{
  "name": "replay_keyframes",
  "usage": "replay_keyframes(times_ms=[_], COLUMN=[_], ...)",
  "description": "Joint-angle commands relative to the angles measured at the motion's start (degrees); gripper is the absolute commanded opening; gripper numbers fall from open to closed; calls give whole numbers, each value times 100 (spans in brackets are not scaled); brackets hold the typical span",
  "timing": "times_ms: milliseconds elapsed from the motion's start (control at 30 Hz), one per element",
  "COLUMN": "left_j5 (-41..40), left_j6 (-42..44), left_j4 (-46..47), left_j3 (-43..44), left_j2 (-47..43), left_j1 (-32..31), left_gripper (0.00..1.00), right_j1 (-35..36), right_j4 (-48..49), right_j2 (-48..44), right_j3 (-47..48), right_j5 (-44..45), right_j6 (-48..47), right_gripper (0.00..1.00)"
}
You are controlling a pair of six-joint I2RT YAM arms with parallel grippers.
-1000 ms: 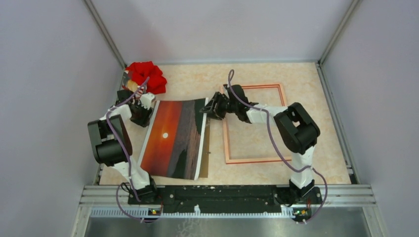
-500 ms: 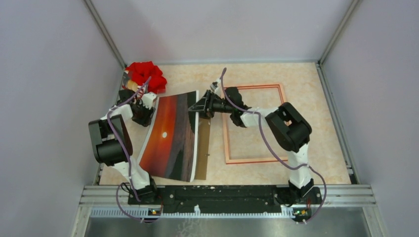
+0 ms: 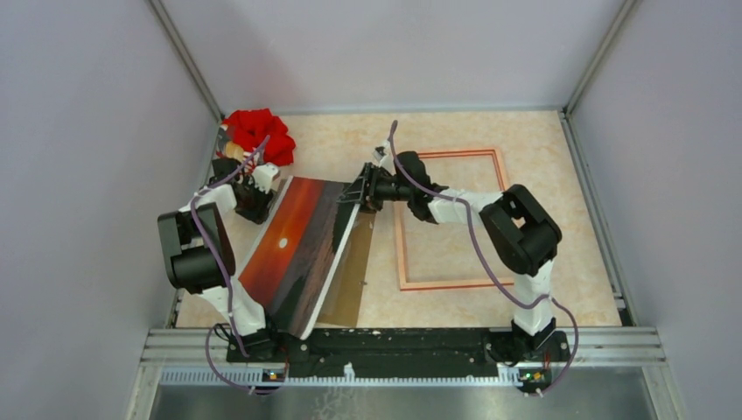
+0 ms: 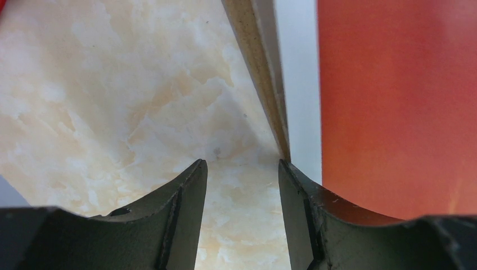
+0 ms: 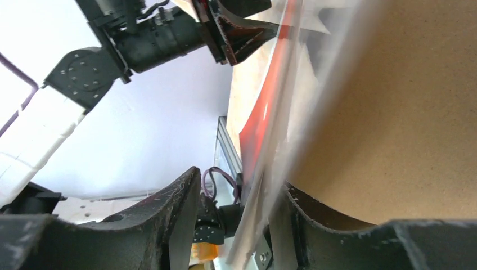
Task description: Put the photo into the frame
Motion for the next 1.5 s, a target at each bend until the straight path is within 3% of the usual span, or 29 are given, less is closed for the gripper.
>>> replay_keyframes(times_ms=[0, 333, 500, 633, 900, 1033, 1467], left_j5=[-39, -151, -243, -259, -203, -223, -103], left_j6=[18, 177, 203, 195, 156, 151, 54], left_j4=[-484, -665, -666, -714, -804, -843, -994], left_j3=[-171, 24, 90, 228, 342, 393, 538], left_j2=[332, 137, 172, 203, 207, 184, 199], left_j1=[-116, -113, -77, -28, -14, -15, -30], left_gripper=[57, 57, 57, 57, 57, 57, 57], right_j1=[-83, -118, -307, -483, -558, -649, -1085], right_j4=[209, 662, 580, 293, 60, -292, -1081], right_j2=[-505, -233, -507, -751, -906, -1079, -1525], right_j3=[-79, 32, -158, -249, -222, -233, -246], right_j5=[151, 53, 93, 107, 37, 102, -38], right_j6=[-151, 286, 194, -34, -223, -445, -1021], right_gripper=[45, 40, 32, 24, 23, 15, 12])
